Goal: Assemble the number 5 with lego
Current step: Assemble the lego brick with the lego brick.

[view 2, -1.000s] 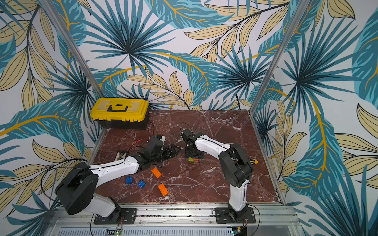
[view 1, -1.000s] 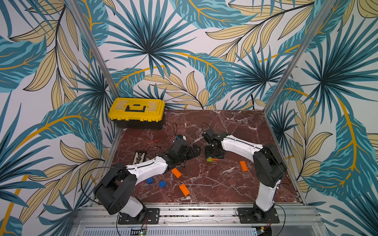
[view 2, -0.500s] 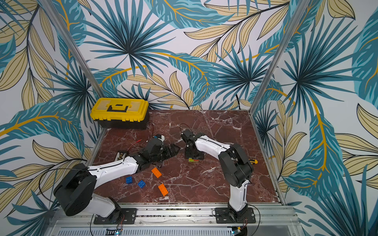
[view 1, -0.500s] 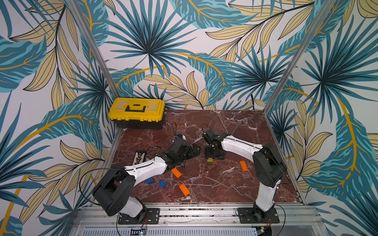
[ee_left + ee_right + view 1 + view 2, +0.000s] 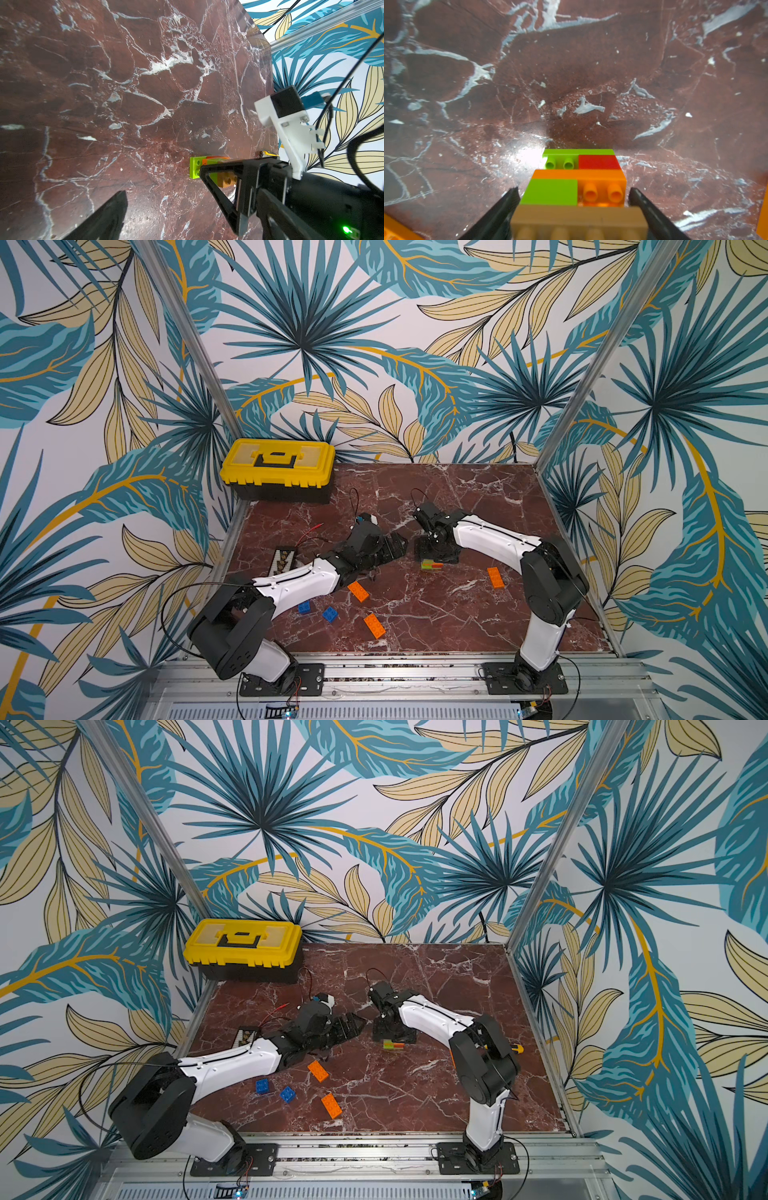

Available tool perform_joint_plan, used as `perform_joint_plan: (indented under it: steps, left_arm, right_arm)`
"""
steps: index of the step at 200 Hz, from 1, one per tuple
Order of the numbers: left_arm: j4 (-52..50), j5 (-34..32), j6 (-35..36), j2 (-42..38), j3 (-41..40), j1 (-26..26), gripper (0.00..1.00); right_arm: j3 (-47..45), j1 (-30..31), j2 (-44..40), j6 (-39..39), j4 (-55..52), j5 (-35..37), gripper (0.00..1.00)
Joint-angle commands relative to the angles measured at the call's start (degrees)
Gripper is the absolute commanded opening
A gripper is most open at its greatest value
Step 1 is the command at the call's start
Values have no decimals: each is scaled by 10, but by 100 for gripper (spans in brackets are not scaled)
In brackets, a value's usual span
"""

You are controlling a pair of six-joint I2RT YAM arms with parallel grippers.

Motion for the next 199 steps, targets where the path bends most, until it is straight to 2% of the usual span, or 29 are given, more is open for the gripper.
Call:
perform_joint_plan:
  steps: [1,152,199]
  left_arm:
    - [1,-1,8,-9,-12,2,100]
    - [-57,-19,25,-49,-16,2,100]
    - [-51,-25,20,-51,-22,2,100]
  right_arm:
    - [-16,-1,-25,-4,-4,-12,86]
    - [-112,-1,-170,23,121,-58,92]
    - [-124,-1,-233,21,109,-31,93]
